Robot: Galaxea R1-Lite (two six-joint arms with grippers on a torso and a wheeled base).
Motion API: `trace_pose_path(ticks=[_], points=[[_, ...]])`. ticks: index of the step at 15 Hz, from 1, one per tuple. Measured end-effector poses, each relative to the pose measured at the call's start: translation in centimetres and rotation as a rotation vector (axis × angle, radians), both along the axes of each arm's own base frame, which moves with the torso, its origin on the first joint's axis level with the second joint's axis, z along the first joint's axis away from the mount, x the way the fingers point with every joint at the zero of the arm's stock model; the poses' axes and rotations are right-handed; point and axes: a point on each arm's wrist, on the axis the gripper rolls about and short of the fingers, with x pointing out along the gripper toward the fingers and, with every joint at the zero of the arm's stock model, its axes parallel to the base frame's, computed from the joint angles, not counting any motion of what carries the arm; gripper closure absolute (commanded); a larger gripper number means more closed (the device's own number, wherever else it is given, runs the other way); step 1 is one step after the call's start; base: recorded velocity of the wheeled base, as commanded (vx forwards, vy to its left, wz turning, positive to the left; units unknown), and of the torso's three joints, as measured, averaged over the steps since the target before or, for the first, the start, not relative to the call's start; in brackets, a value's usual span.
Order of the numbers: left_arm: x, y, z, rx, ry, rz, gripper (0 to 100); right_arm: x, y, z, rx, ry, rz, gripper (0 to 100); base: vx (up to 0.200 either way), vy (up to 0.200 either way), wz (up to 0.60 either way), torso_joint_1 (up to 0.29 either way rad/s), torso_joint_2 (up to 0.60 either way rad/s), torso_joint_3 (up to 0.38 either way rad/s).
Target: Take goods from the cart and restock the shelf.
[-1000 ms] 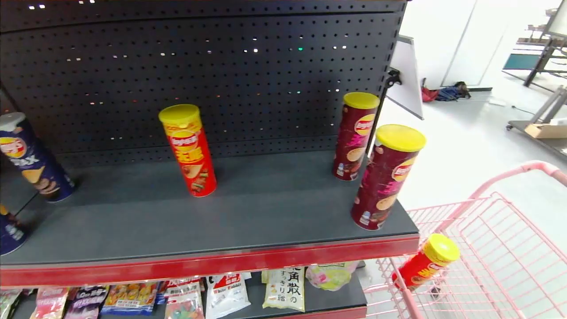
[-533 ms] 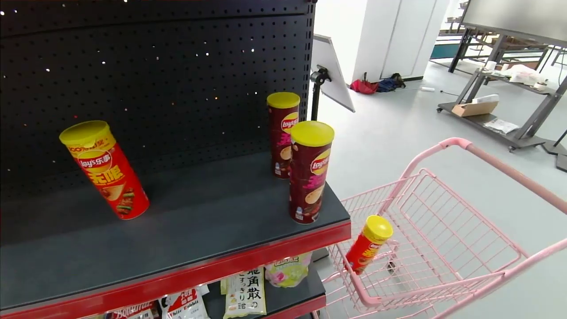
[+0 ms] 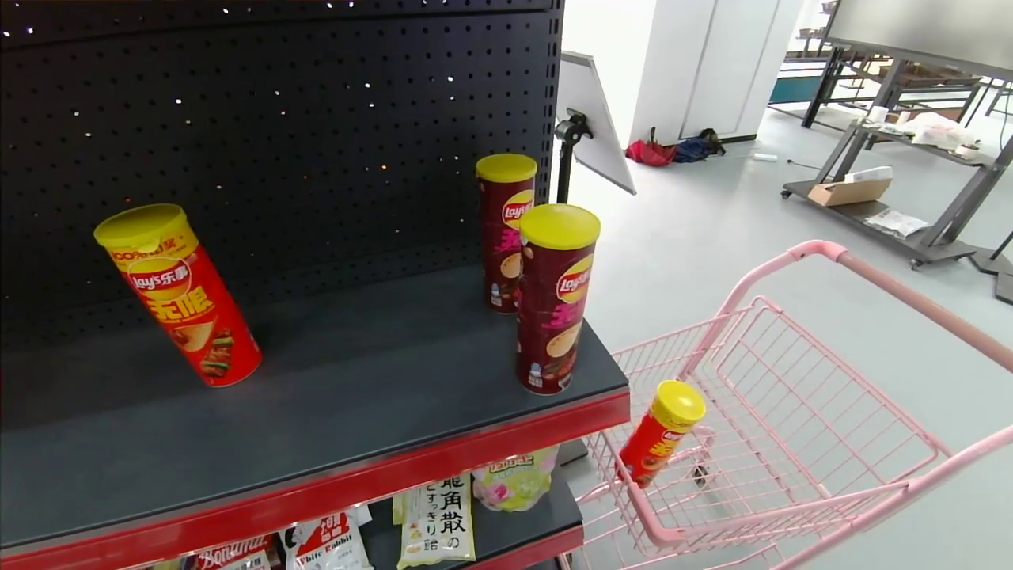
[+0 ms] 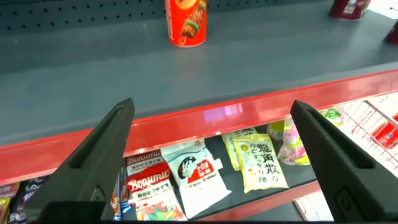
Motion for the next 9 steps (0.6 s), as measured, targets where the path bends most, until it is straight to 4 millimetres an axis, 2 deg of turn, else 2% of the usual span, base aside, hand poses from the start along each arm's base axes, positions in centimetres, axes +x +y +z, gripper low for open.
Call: trace_pose_path(ticks=[9], points=[[0.0, 0.0, 0.0, 0.001, 0.0, 0.0, 0, 0.0, 0.0, 0.0, 0.0, 0.0, 0.0, 0, 0.0, 0.0, 0.0, -0.144, 0.36, 0.22]])
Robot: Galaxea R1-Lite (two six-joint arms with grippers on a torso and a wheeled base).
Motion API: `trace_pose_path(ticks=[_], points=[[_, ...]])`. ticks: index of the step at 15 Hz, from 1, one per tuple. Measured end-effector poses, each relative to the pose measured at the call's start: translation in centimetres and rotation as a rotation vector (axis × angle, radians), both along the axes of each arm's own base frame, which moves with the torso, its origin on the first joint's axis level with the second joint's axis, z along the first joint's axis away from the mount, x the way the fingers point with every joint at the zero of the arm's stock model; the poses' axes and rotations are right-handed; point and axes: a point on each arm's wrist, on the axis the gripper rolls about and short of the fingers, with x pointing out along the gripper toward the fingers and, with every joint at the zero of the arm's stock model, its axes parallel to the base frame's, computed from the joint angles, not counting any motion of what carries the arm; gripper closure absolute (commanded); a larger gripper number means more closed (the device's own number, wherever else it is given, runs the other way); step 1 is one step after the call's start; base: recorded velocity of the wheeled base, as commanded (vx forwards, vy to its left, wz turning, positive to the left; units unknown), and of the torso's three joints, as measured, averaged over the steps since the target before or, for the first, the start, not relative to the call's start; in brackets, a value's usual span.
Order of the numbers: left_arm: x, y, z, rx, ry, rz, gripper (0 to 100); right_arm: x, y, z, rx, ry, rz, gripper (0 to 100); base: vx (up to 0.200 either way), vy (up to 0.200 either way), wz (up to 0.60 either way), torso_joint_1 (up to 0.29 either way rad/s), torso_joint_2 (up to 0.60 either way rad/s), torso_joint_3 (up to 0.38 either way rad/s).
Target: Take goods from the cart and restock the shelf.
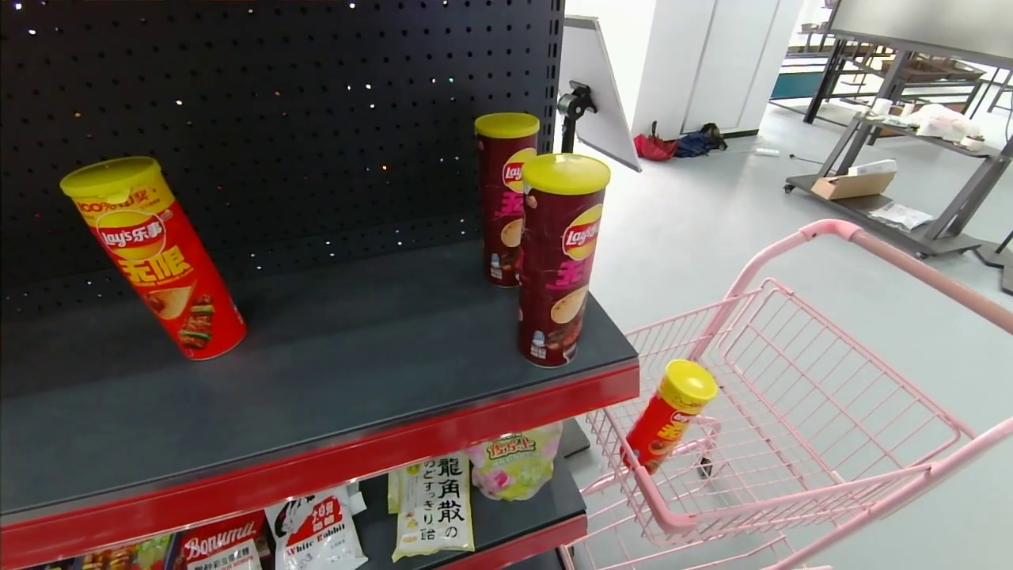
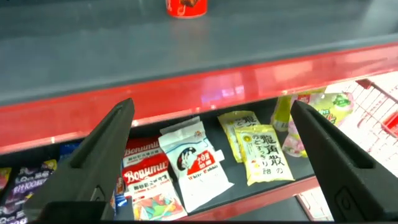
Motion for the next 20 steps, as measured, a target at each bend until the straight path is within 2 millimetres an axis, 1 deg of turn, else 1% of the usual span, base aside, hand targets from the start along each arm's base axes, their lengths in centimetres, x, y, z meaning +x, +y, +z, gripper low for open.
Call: trace_pose_path(ticks=[9, 16, 17, 18, 19, 20], points=[[0.0, 0.0, 0.0, 0.0, 0.001, 0.0, 0, 0.0, 0.0, 0.0, 0.0, 0.001, 0.0, 0, 0.0, 0.0, 0.0, -0.165, 0.47, 0.305], [0.0, 0.0, 0.0, 0.001, 0.0, -0.001, 0, 0.0, 0.0, 0.2, -0.009, 0.005, -0.007, 0, 0.0, 0.0, 0.0, -0.014, 0.04, 0.031], [0.0, 0.0, 0.0, 0.002, 0.0, -0.002, 0, -0.1, 0.0, 1.1, -0.005, -0.014, -0.009, 0, 0.0, 0.0, 0.0, 0.0, 0.0, 0.0], [0.0, 0.0, 0.0, 0.001, 0.0, -0.002, 0, -0.2, 0.0, 2.8, 0.013, -0.036, -0.012, 0, 0.0, 0.0, 0.0, 0.0, 0.0, 0.0], [0.0, 0.0, 0.0, 0.001, 0.0, -0.001, 0, -0.3, 0.0, 4.9, 0.043, -0.053, -0.006, 0, 0.0, 0.0, 0.0, 0.0, 0.0, 0.0], [0.0, 0.0, 0.0, 0.001, 0.0, -0.002, 0, 0.1, 0.0, 7.4, 0.064, -0.057, 0.017, 0, 0.0, 0.0, 0.0, 0.0, 0.0, 0.0]])
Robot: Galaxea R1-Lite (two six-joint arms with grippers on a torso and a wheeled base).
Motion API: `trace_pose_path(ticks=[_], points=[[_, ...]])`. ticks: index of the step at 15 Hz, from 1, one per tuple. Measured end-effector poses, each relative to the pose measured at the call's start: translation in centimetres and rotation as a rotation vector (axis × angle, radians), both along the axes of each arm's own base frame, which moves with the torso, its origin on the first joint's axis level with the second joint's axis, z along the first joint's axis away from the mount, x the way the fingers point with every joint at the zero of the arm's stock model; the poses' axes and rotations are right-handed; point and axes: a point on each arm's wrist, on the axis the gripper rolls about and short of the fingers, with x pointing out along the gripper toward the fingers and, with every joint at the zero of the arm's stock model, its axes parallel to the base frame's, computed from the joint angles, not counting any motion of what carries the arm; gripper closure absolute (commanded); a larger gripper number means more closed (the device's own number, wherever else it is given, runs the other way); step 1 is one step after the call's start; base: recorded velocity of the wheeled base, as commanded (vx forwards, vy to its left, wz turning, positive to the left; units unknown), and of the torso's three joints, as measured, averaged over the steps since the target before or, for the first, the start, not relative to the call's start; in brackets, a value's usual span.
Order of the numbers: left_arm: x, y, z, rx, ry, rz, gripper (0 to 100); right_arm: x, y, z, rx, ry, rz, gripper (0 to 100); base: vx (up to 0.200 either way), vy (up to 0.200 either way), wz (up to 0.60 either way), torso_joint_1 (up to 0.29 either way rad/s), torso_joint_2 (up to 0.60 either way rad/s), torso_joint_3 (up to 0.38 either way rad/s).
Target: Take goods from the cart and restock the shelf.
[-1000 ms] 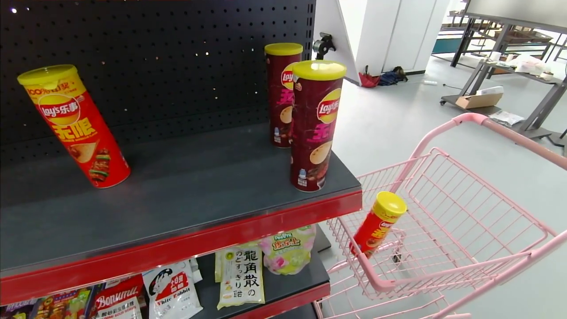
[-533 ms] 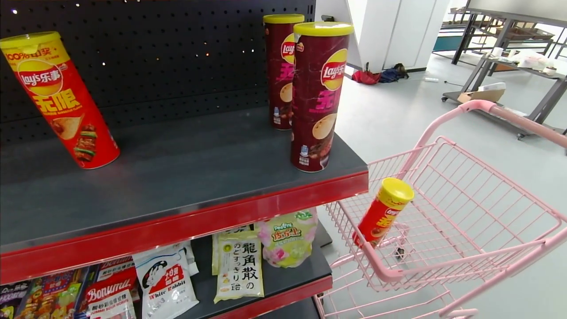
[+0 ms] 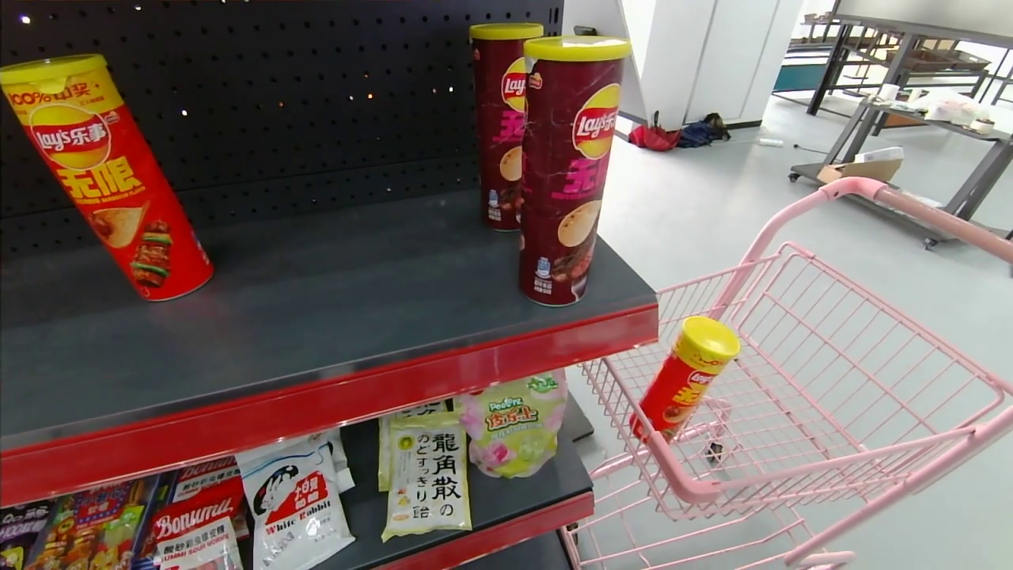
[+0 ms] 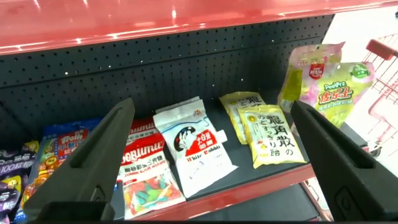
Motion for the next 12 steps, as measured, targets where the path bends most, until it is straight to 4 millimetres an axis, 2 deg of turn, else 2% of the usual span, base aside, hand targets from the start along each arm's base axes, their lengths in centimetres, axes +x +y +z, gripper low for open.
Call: trace_pose_path(ticks=[2, 3, 5, 7, 9, 12], points=[[0.0, 0.0, 0.0, 0.003, 0.0, 0.0, 0, 2.7, 0.1, 3.7, 0.026, 0.081, 0.072, 0, 0.0, 0.0, 0.0, 0.0, 0.0, 0.0], [0.0, 0.0, 0.0, 0.003, -0.001, 0.0, 0, 5.2, 0.3, 5.0, 0.056, 0.129, 0.102, 0, 0.0, 0.0, 0.0, 0.0, 0.0, 0.0], [0.0, 0.0, 0.0, 0.003, -0.001, 0.0, 0, 10.9, 0.7, 6.1, 0.108, 0.203, 0.147, 0, 0.0, 0.0, 0.0, 0.0, 0.0, 0.0], [0.0, 0.0, 0.0, 0.002, 0.0, 0.0, 0, 17.1, 1.3, 4.8, 0.147, 0.284, 0.194, 0, 0.0, 0.0, 0.0, 0.0, 0.0, 0.0], [0.0, 0.0, 0.0, 0.002, 0.0, 0.0, 0, 21.5, 2.1, 2.1, 0.173, 0.357, 0.236, 0, 0.0, 0.0, 0.0, 0.0, 0.0, 0.0], [0.0, 0.0, 0.0, 0.002, 0.0, 0.0, 0, 25.5, 3.7, -2.4, 0.178, 0.427, 0.295, 0, 0.0, 0.0, 0.0, 0.0, 0.0, 0.0]])
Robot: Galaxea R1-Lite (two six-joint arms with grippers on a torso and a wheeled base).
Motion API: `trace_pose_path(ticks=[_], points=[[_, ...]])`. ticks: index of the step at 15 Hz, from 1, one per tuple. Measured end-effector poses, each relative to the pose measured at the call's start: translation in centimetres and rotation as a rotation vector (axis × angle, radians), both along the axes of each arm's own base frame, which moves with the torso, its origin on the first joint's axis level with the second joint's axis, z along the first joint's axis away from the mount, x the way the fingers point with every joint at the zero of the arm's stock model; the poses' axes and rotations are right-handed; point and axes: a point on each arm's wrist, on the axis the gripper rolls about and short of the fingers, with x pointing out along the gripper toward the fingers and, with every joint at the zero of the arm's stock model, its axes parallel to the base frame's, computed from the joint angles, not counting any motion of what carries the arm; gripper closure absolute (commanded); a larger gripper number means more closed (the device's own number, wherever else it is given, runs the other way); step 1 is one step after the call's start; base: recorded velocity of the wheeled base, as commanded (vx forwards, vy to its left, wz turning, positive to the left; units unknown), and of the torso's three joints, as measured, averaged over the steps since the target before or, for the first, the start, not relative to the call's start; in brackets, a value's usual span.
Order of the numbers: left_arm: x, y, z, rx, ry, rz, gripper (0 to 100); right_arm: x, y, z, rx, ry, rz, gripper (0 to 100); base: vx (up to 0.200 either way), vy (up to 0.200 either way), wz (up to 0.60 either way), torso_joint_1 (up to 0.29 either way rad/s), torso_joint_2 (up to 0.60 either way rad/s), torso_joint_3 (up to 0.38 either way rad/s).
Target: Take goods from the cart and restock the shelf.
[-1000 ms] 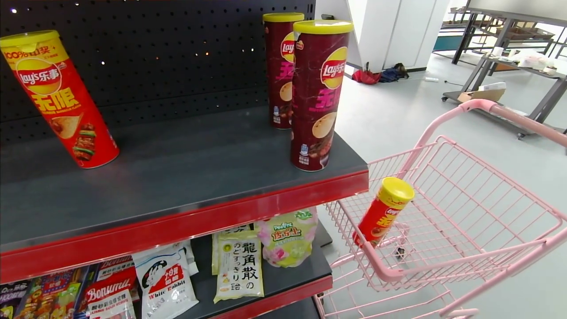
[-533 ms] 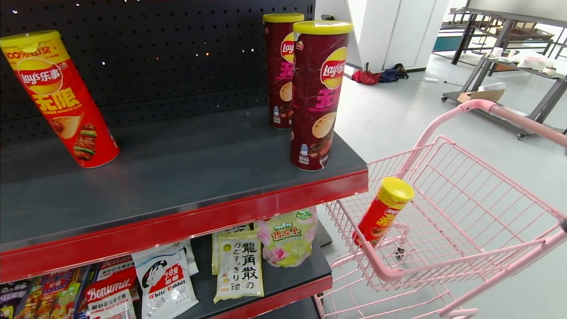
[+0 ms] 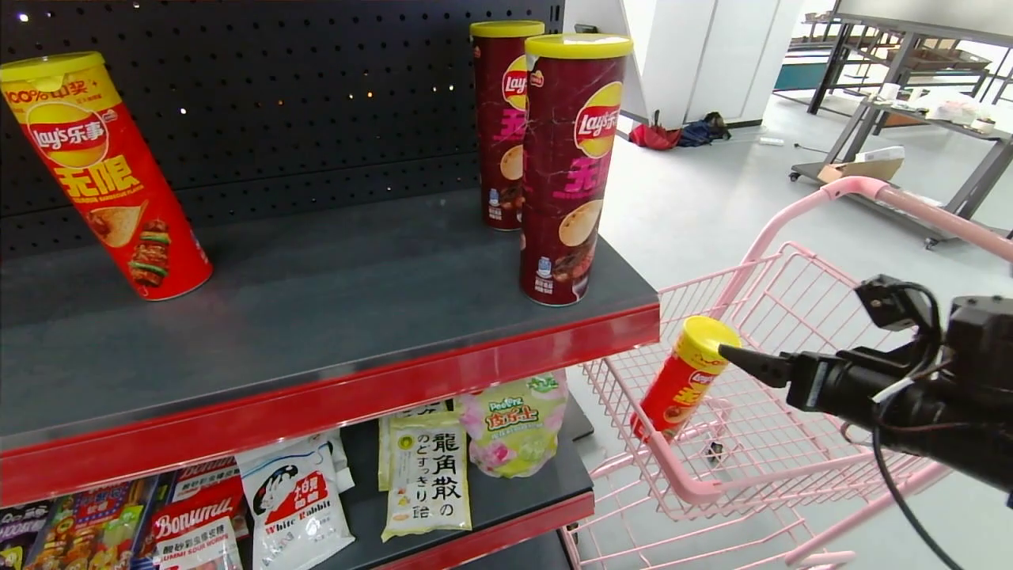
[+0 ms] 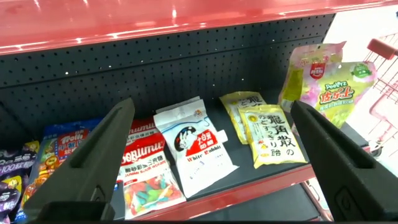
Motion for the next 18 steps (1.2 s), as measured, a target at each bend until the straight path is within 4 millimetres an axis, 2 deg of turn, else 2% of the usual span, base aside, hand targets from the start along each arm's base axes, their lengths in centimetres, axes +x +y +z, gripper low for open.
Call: trace_pose_path(ticks=[3, 5, 7, 11, 18], points=[[0.0, 0.0, 0.0, 0.0, 0.0, 0.0, 0, 1.9, 1.0, -3.7, -0.038, 0.063, 0.027, 0, 0.0, 0.0, 0.0, 0.0, 0.0, 0.0], [0.0, 0.0, 0.0, 0.0, 0.0, 0.0, 0, 2.7, 1.2, -5.1, -0.065, 0.105, 0.034, 0, 0.0, 0.0, 0.0, 0.0, 0.0, 0.0], [0.0, 0.0, 0.0, 0.001, 0.0, 0.0, 0, 3.5, 1.4, -5.9, -0.078, 0.112, 0.037, 0, 0.0, 0.0, 0.0, 0.0, 0.0, 0.0], [0.0, 0.0, 0.0, 0.002, 0.0, 0.0, 0, 5.6, 1.7, -6.8, -0.086, 0.02, -0.001, 0, 0.0, 0.0, 0.0, 0.0, 0.0, 0.0], [0.0, 0.0, 0.0, 0.002, -0.001, 0.0, 0, 7.2, 2.4, -8.6, -0.091, 0.026, 0.012, 0, 0.0, 0.0, 0.0, 0.0, 0.0, 0.0]])
